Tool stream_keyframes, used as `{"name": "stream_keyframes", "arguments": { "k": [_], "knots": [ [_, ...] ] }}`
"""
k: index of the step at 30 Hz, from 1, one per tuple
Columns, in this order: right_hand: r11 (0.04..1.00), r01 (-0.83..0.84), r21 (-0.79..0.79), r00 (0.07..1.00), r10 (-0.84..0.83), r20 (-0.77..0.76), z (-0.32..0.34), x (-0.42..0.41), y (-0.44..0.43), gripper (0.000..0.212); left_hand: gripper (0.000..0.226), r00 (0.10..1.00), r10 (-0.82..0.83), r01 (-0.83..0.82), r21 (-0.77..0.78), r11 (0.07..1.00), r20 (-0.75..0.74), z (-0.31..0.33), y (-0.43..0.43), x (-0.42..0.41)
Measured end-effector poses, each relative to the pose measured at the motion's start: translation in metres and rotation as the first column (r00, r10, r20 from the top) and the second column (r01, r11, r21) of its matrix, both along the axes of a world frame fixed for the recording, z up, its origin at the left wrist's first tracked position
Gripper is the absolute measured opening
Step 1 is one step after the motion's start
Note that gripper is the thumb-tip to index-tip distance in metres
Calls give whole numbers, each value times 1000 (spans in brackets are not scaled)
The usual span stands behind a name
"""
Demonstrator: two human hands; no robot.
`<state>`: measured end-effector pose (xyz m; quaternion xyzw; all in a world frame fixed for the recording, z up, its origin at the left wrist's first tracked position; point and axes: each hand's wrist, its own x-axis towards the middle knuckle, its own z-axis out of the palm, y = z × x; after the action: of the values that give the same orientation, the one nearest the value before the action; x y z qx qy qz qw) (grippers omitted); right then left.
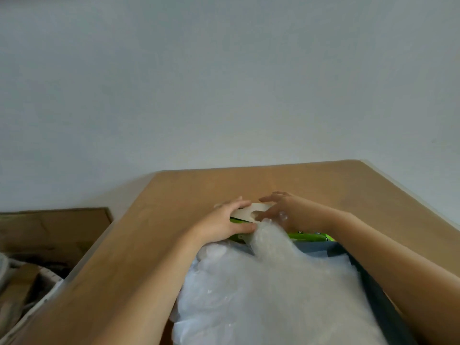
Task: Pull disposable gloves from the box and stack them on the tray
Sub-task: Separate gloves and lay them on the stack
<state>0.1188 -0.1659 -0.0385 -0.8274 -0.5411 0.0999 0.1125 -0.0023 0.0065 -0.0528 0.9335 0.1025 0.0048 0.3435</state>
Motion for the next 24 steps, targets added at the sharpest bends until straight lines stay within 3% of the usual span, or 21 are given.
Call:
{"name": "stream_keyframes", "arguments": {
  "k": [5, 11, 17, 21, 24],
  "knots": [
    [979, 52, 198, 999, -51, -13, -11, 4, 7, 15, 72, 1000, -23, 23, 47, 999, 8, -3, 2, 1],
    [935, 58, 351, 998, -50, -31, -14, 10, -4, 8, 72, 1000, -7, 6, 30, 1000, 8, -4, 2, 0],
    [960, -43, 277, 996, 19, 88, -15, 10, -5, 15, 70, 1000, -4, 4, 29, 1000, 9, -3, 1, 1],
    [990, -84, 116, 993, 73, 96, -12, 6, -3, 35, 70, 1000, -9, 9, 27, 1000, 16, -3, 0, 0],
    [978, -52, 203, 995, 34, 89, -12, 6, 2, 23, 70, 1000, -2, 2, 17, 1000, 18, -2, 0, 0]
  ]
}}
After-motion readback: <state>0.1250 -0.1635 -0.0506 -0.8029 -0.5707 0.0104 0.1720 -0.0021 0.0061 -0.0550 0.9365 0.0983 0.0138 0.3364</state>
